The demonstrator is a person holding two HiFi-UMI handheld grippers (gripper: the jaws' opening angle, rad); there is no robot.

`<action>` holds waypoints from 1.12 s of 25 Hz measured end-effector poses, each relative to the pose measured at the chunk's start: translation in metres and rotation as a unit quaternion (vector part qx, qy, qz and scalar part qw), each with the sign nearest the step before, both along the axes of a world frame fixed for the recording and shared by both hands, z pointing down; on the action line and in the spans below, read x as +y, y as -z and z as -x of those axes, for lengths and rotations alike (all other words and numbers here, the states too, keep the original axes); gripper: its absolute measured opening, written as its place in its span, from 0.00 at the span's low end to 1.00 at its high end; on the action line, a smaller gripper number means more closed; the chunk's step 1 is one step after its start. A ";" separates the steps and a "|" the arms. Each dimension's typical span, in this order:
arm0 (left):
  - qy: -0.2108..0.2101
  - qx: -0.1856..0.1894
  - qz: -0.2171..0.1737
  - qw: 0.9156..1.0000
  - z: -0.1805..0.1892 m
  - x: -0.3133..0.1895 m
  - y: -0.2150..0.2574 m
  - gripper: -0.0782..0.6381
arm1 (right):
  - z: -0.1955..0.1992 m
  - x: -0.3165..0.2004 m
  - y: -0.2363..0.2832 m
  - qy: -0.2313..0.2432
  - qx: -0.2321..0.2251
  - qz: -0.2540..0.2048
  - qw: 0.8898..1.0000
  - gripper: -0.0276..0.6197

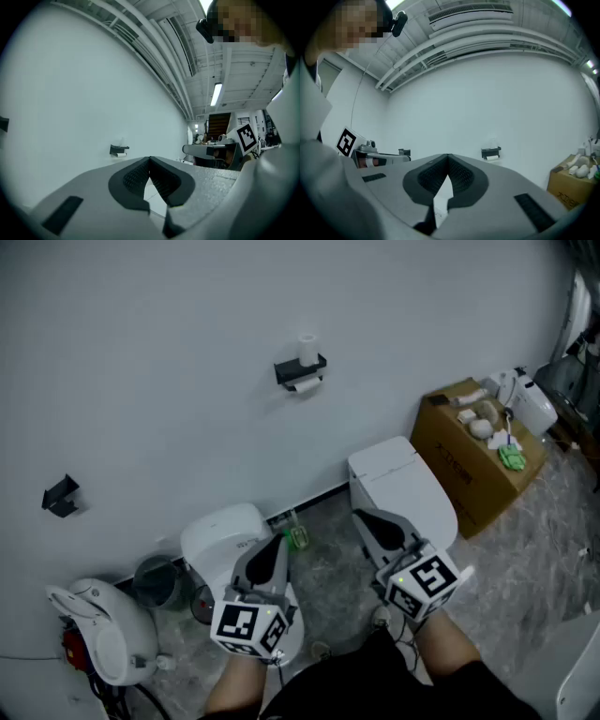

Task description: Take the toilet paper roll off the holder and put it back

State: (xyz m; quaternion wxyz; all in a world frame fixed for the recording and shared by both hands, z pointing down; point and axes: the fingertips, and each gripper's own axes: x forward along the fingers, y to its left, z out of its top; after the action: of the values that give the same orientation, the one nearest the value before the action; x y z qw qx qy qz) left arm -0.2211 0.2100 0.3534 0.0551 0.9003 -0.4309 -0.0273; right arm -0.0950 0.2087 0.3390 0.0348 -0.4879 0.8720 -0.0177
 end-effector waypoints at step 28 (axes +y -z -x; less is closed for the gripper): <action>0.006 0.003 0.012 1.000 -0.095 -0.067 -0.005 0.20 | -0.093 -0.066 -0.004 0.016 -0.014 0.016 1.000 0.15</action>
State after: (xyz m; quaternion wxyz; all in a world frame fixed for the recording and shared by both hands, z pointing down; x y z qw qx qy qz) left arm -0.1258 0.1432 0.3580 0.0670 0.8971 -0.4361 -0.0247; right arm -0.0025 0.1426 0.3431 0.0385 -0.4737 0.8790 -0.0389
